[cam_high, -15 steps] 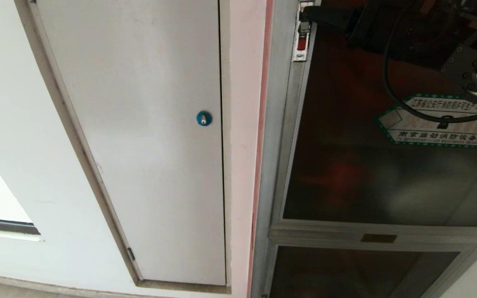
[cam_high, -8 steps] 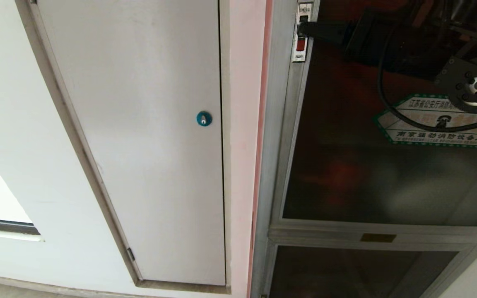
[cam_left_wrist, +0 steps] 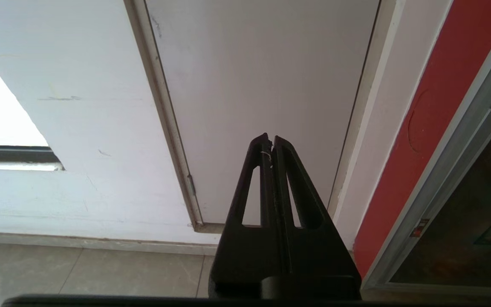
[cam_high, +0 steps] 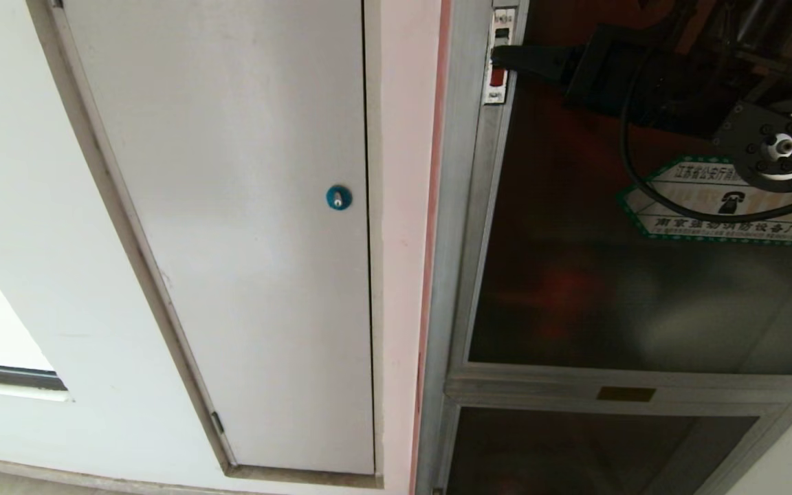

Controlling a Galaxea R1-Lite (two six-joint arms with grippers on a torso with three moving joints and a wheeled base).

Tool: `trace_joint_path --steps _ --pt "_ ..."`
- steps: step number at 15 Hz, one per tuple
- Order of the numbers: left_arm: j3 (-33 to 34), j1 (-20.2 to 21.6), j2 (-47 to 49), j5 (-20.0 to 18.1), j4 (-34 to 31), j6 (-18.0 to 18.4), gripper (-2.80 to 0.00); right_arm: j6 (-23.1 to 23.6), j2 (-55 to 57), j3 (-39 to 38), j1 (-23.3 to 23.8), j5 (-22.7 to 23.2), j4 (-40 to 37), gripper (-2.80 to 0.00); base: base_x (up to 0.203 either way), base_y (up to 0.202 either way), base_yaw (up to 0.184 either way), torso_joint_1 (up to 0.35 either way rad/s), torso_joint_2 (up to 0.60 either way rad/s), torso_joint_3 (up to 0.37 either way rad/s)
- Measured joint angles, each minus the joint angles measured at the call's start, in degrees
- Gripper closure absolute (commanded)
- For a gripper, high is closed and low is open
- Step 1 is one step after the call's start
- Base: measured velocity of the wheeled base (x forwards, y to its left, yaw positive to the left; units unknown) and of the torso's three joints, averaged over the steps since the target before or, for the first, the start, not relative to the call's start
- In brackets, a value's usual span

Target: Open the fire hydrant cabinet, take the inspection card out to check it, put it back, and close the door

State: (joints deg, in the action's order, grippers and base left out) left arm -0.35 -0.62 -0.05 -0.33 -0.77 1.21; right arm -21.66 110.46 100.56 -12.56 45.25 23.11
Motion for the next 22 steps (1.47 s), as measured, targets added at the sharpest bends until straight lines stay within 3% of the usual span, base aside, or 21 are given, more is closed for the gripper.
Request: trace_joint_path --steps 22 --pt "0.0 0.0 0.0 0.0 0.0 0.0 0.0 1.1 2.9 -1.5 1.5 -2.1 -0.1 0.0 0.0 0.0 0.0 0.0 0.0 0.0"
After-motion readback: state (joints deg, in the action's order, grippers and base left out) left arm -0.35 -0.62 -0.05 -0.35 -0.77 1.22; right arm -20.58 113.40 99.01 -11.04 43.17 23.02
